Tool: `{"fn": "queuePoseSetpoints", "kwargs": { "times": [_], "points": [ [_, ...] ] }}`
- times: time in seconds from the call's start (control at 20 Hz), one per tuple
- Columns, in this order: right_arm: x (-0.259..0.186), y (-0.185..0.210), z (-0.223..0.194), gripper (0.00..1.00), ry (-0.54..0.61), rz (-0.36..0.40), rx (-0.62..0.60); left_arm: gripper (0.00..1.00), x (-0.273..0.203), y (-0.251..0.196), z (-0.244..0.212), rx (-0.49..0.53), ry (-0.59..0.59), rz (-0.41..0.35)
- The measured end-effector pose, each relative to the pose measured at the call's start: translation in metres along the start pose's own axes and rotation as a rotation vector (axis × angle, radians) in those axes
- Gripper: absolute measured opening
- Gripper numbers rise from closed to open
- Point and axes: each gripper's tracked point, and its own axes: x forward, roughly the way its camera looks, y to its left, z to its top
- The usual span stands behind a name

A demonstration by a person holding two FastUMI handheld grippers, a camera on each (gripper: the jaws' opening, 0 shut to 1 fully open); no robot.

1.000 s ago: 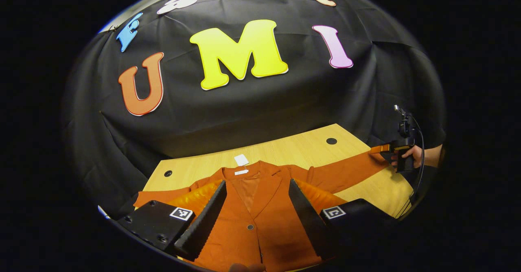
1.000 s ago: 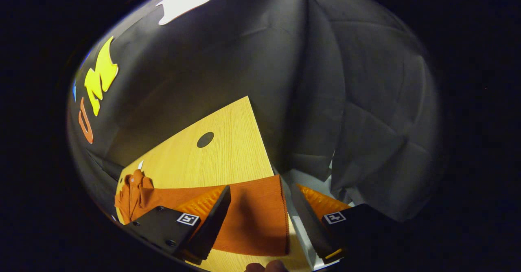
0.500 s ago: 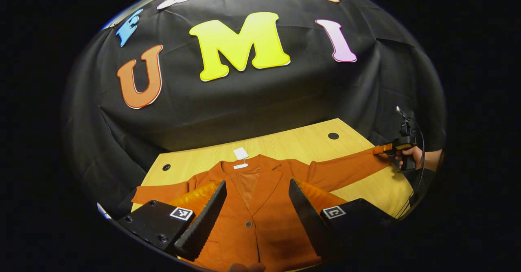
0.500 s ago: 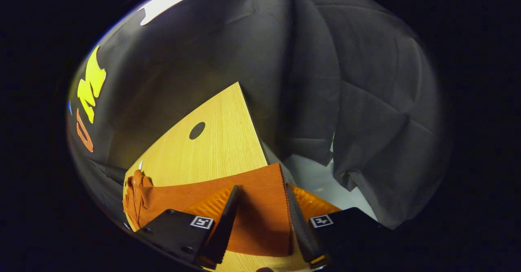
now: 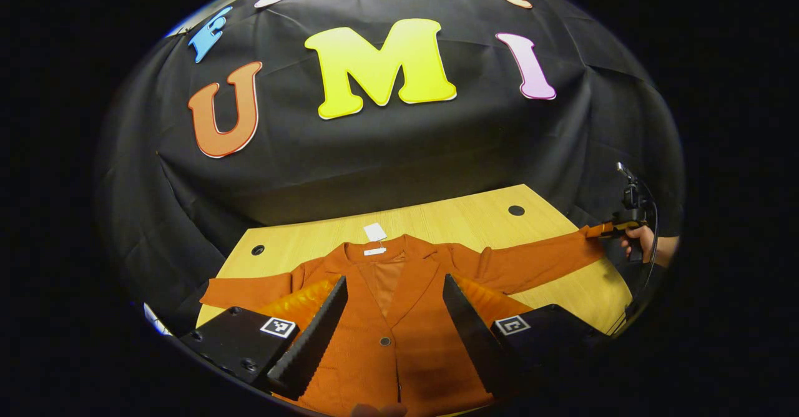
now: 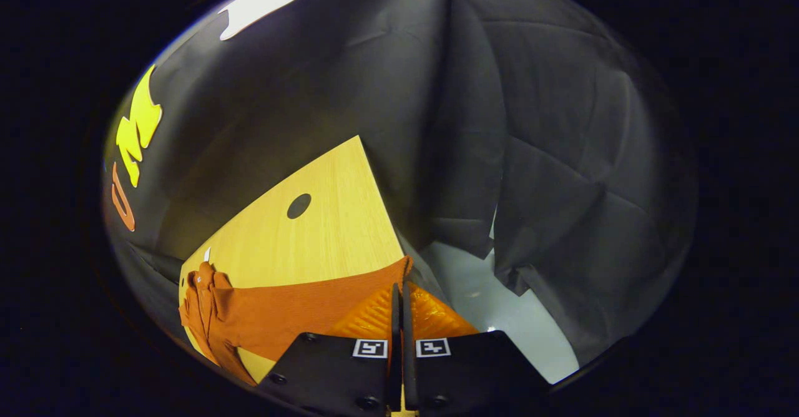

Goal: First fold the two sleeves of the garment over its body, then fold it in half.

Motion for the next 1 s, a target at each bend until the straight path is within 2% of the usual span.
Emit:
{"fn": "queuePoseSetpoints", "kwargs": {
  "times": [0.25,0.45,0.6,0.8,1.0],
  "points": [
    [-0.048,0.053,0.025,0.02,-0.085,0.034,-0.004,1.0,-0.007,0.019,-0.001,-0.037,-0.037,0.001],
    [-0.101,0.121,0.032,0.02,-0.148,0.052,-0.046,1.0,-0.014,0.051,-0.004,-0.086,-0.078,0.01],
    [-0.139,0.19,0.023,0.02,-0.174,0.064,-0.108,0.99,-0.021,0.087,-0.009,-0.112,-0.118,0.025],
    [-0.182,0.295,0.007,0.02,-0.209,0.107,-0.131,0.99,-0.036,0.148,-0.01,-0.131,-0.199,0.05],
    [-0.195,0.407,-0.018,0.02,-0.217,0.163,-0.171,1.0,-0.05,0.216,-0.019,-0.174,-0.255,0.08]
  ]
}}
